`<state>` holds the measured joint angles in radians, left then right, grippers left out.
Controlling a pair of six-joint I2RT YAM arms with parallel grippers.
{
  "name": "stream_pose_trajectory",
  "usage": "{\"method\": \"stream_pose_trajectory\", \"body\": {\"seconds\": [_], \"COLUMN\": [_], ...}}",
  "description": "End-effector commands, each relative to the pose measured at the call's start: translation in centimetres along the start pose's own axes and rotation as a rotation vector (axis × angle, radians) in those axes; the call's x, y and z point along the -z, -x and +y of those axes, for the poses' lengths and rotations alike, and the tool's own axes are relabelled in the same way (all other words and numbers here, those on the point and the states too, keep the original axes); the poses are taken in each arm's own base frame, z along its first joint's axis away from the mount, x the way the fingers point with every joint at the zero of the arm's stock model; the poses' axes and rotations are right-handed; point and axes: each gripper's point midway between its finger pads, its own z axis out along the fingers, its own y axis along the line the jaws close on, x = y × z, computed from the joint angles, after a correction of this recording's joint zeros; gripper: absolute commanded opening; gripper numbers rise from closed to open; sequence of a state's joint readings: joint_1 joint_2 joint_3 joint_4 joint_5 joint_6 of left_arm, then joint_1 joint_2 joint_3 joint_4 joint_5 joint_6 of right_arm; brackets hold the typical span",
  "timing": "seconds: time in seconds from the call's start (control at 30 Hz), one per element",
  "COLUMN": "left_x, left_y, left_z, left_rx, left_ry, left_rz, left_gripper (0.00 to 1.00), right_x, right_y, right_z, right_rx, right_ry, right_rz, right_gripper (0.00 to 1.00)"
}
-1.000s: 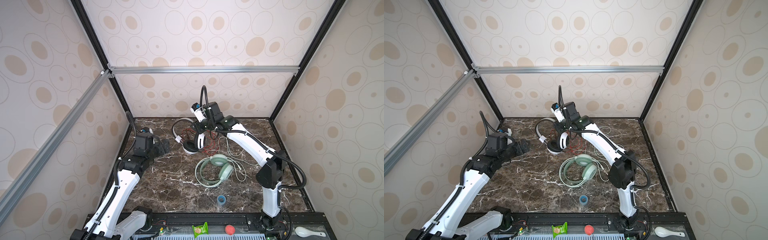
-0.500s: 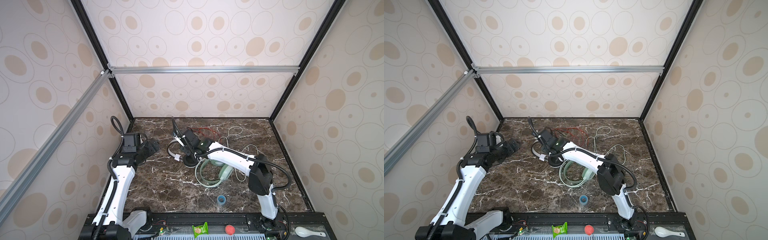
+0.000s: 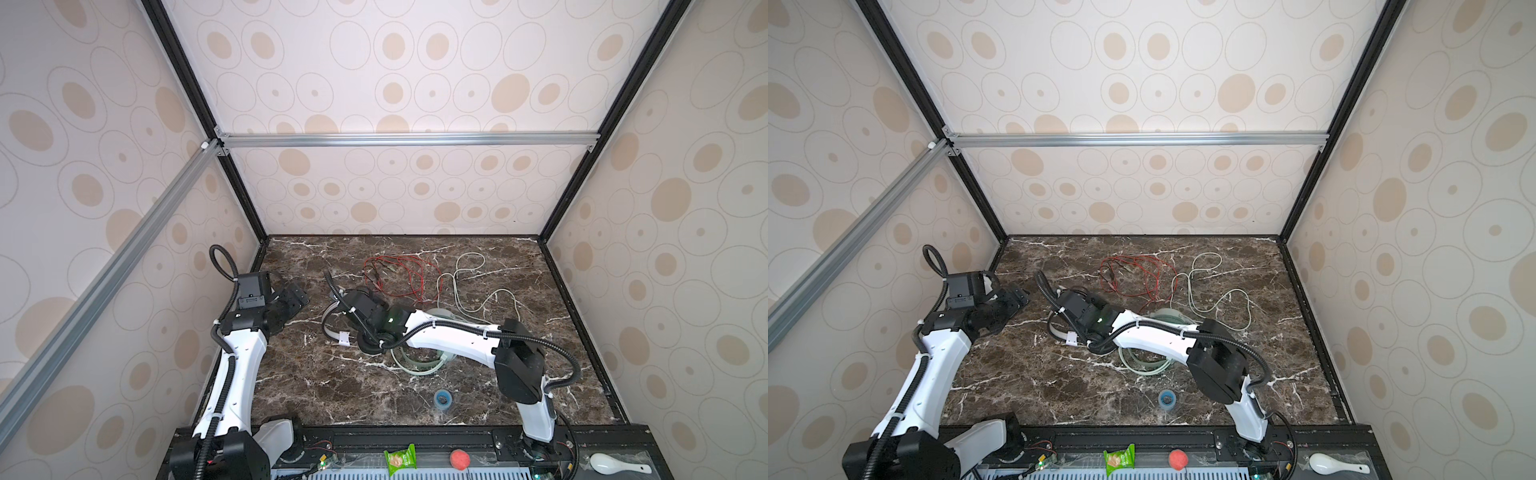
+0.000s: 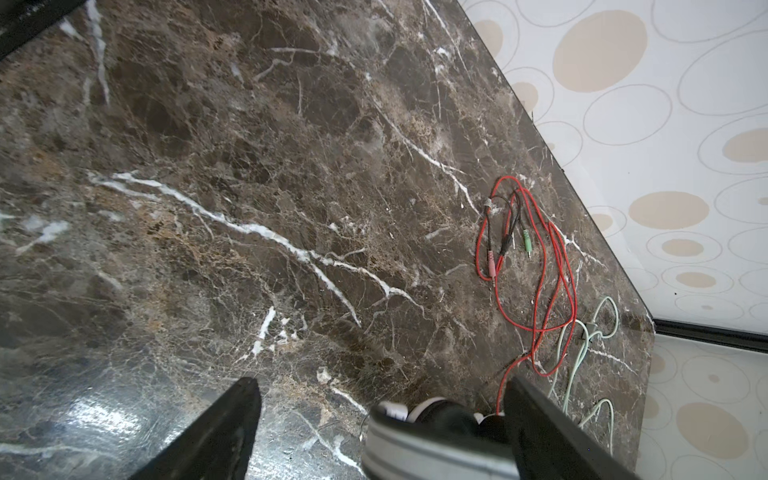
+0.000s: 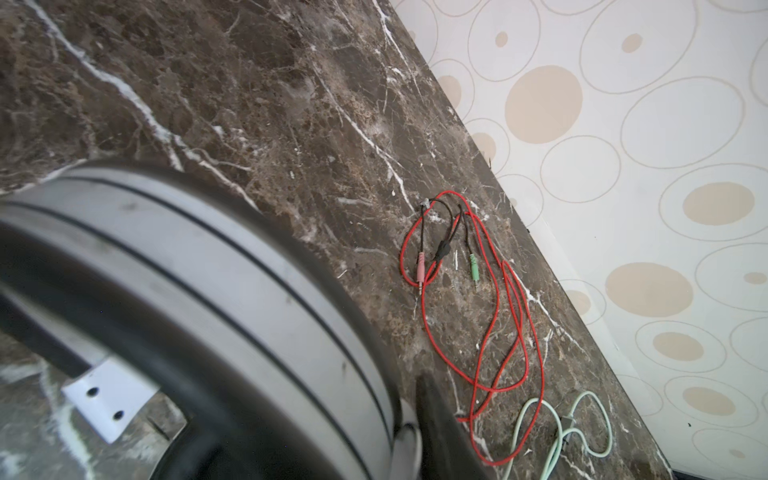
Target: Wrap the headphones
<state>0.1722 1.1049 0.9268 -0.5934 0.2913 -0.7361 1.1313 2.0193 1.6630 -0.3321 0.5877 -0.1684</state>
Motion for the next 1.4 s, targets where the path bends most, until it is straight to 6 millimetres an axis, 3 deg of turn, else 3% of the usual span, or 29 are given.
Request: {"method": "stream_pose_trajectory", "body": {"seconds": [0.0, 0.13, 0.23, 0.33, 0.5, 0.73, 0.83, 0.87, 1.03, 1.17, 1.37], "left_x": [-0.7, -0.7, -0.7, -0.7, 0.0, 3.5, 4.8, 5.1, 7.3, 9.3, 9.9], "left_y": [-1.0, -3.0, -3.7, -3.5, -2.3, -0.4, -0.6, -0.8, -1.8, -1.8, -2.8], "left_z": [0.7, 2.5, 3.3, 3.1, 1.6, -1.3, -3.8, -4.4, -8.2, -10.6, -14.8], "left_rx": [0.038, 0.047, 0.051, 0.049, 0.002, -0.135, -0.137, -0.121, 0.049, 0.180, 0.334], "left_ry": [0.003, 0.048, 0.062, 0.054, -0.013, -0.136, -0.252, -0.285, -0.473, -0.544, -0.592], "left_rz": [0.033, 0.075, 0.077, 0.065, 0.011, -0.135, -0.108, -0.089, 0.012, 0.028, 0.039], "left_gripper": [0.91, 0.92, 0.92, 0.92, 0.90, 0.81, 0.75, 0.76, 0.98, 0.98, 0.98], "right_x": [1.1, 1.8, 2.2, 2.2, 0.7, -0.5, -1.1, -1.2, -2.0, -2.9, -3.4], "right_y": [-4.2, -4.5, -2.9, -0.5, 1.2, 1.8, 1.5, 1.5, 0.3, -0.6, -0.1], "right_z": [4.2, 4.3, 3.4, 1.0, -3.0, -8.0, -9.3, -9.5, -10.7, -12.1, -13.7], "right_rx": [0.038, 0.026, 0.003, -0.042, -0.202, -0.242, -0.264, -0.271, -0.312, -0.344, -0.376], "right_ry": [0.105, 0.113, 0.124, 0.125, 0.250, 0.211, 0.185, 0.179, 0.096, 0.004, -0.093], "right_rz": [0.111, 0.107, 0.071, 0.039, 0.014, 0.014, 0.036, 0.038, 0.087, 0.120, 0.062], "right_gripper": [0.05, 0.04, 0.04, 0.04, 0.03, 0.01, 0.01, 0.01, 0.01, 0.01, 0.01]}}
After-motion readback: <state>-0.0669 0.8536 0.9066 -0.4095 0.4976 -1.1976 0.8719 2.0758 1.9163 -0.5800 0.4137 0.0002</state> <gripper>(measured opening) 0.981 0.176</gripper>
